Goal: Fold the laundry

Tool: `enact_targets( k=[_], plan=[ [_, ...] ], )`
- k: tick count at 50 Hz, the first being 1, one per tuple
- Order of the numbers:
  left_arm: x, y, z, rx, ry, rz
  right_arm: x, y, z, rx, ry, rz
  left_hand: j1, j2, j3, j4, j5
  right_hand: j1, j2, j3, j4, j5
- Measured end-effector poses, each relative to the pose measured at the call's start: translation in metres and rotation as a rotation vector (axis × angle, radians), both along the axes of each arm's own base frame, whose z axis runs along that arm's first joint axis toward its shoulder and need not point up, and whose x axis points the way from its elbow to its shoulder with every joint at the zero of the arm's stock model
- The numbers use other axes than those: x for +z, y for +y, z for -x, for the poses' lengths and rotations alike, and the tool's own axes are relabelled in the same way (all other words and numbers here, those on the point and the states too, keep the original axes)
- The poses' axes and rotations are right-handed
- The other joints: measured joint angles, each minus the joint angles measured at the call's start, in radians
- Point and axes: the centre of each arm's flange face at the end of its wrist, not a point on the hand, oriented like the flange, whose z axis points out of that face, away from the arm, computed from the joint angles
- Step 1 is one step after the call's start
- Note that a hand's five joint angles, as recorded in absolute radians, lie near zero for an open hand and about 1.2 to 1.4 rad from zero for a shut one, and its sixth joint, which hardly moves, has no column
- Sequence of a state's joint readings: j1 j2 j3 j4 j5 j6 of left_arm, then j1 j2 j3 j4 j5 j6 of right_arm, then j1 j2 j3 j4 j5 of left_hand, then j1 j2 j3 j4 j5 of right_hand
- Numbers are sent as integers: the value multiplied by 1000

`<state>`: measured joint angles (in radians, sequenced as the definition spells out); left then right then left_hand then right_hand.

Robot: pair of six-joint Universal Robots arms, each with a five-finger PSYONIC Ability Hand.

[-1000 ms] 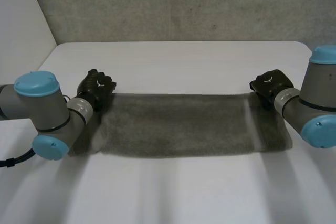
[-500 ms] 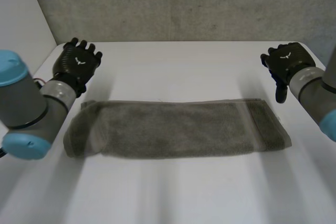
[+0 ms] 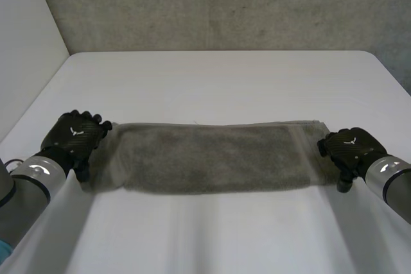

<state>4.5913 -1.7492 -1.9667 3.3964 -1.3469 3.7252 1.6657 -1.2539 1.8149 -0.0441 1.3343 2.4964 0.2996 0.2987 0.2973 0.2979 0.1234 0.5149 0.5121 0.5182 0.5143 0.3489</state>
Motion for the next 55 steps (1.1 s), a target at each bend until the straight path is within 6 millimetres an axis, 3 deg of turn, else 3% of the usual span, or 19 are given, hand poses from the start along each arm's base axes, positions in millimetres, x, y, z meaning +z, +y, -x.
enact_targets(
  k=[7, 14, 18, 27, 34, 39, 43, 49, 55],
  plan=[
    [-5, -6, -10, 65, 122, -76, -18, -12, 5, -21, 1, 26, -78, -80, -78, -79, -73, 155, 159, 152, 153, 149],
    [-13, -10, -14, 109, 190, -120, -26, -20, 8, -35, 11, 32, -81, -83, -79, -83, -76, 681, 686, 672, 672, 662],
    [-18, -11, -13, 117, 206, -143, -25, -23, 12, -47, 14, 36, -81, -83, -79, -83, -76, 798, 791, 809, 815, 804],
    [-30, -7, -9, 111, 213, -191, -24, -23, 14, -54, 16, 38, -7, -6, -5, -6, -4, 799, 792, 817, 822, 808],
    [-36, -6, -8, 110, 210, -211, -22, -24, 14, -56, 17, 45, 205, 207, 209, 208, 206, 799, 792, 818, 822, 808],
    [-39, -10, -8, 110, 207, -199, -20, -26, 16, -64, 23, 56, 503, 510, 510, 504, 498, 799, 792, 818, 822, 808],
    [-39, -15, -8, 109, 204, -166, -18, -30, 22, -88, 43, 73, 589, 592, 589, 594, 587, 799, 792, 818, 822, 808],
    [-36, -21, -9, 109, 201, -114, -16, -37, 34, -130, 115, 110, 588, 588, 589, 588, 591, 799, 792, 818, 822, 808],
    [-35, -16, -7, 92, 193, -109, -17, -37, 37, -138, 157, 119, 253, 253, 254, 254, 250, 799, 792, 818, 822, 808]
  ],
)
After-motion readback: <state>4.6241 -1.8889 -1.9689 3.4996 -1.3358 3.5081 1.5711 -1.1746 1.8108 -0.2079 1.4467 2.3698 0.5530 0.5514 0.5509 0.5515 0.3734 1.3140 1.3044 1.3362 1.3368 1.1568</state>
